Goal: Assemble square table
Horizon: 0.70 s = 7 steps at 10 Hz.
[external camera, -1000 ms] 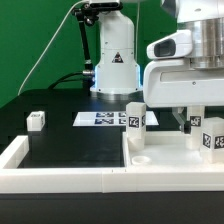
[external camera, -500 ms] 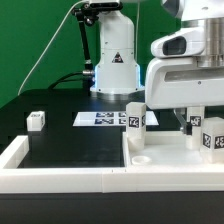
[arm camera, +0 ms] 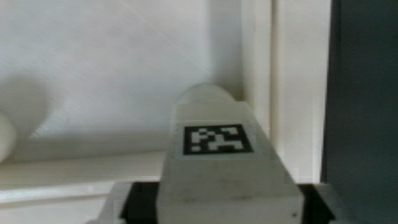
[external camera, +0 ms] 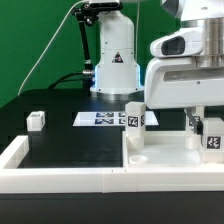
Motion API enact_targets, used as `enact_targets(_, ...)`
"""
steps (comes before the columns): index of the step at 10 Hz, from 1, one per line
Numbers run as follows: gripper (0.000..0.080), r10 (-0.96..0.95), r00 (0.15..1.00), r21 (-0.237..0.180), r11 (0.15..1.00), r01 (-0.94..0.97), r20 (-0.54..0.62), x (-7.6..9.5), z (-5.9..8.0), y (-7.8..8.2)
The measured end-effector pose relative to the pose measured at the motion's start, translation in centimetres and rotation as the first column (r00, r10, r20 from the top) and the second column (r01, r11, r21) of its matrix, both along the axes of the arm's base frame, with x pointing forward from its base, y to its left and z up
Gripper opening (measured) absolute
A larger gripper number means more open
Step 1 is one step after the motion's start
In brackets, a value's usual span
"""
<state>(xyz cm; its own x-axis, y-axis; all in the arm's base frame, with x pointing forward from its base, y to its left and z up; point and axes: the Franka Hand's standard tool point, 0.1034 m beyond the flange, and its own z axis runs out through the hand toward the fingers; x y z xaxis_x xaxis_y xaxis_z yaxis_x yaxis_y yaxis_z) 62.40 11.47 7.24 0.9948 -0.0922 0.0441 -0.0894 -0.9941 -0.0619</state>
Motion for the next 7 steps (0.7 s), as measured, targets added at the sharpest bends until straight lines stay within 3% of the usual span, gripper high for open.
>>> enact_targets(1,0.0290,-0.001,1.000,0.000,1.000,0.001,0.000,0.00,0.00,0.00)
enact_targets(4,0.0294,-0.332,0.943,-0.012,0.943,0.332,-0.013,-0.13,-0.01,-0.33)
enact_targets(7,0.0298,-0.368,0.930,-0.026,0.930,0.367,-0.010,-0.16,0.02,-0.83)
